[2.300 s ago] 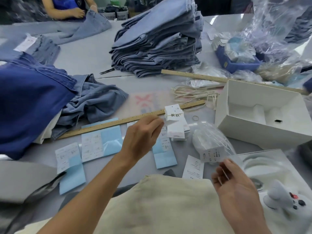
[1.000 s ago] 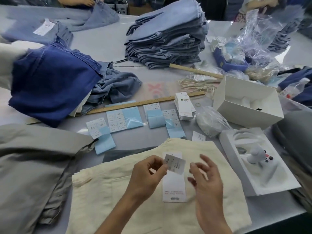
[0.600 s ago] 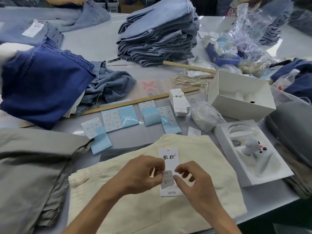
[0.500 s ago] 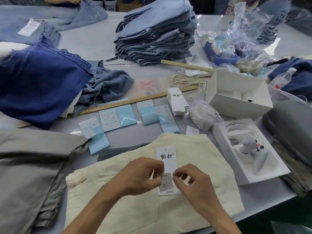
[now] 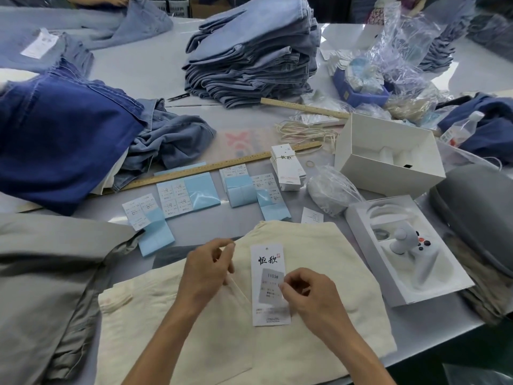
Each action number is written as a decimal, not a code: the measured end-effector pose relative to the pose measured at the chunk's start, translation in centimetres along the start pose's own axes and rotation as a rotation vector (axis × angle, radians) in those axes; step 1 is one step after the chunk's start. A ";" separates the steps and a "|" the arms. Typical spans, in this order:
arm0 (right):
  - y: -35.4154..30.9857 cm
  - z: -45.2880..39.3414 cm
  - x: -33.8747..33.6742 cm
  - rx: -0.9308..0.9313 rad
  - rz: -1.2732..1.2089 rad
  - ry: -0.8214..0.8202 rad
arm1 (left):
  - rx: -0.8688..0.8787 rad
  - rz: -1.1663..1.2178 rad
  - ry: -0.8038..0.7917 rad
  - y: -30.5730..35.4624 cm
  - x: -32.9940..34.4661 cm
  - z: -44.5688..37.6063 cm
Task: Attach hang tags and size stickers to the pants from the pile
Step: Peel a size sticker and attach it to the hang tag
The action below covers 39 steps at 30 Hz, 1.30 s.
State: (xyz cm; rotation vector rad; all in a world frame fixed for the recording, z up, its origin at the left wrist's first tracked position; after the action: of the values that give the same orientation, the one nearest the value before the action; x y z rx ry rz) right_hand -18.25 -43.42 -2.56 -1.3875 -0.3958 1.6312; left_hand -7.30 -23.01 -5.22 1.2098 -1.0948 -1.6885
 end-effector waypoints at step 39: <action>-0.1 -4.1 0.4 -0.025 0.708 0.092 | -0.016 -0.307 0.037 -2.3 5.9 5.8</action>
State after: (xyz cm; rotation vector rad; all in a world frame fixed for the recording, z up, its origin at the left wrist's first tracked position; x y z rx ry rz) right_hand -14.45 -44.36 -3.99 -1.7302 0.1599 2.1047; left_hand -14.65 -26.54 -8.10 1.4501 -0.9060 -1.8896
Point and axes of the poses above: each hand's wrist, its own z-axis away from the middle knuckle, its own x-axis out of the palm, y = z × x, the point moved 7 cm from there along -z, towards the middle knuckle, and after that the axes turned 7 degrees about z, right-handed, at the moved point
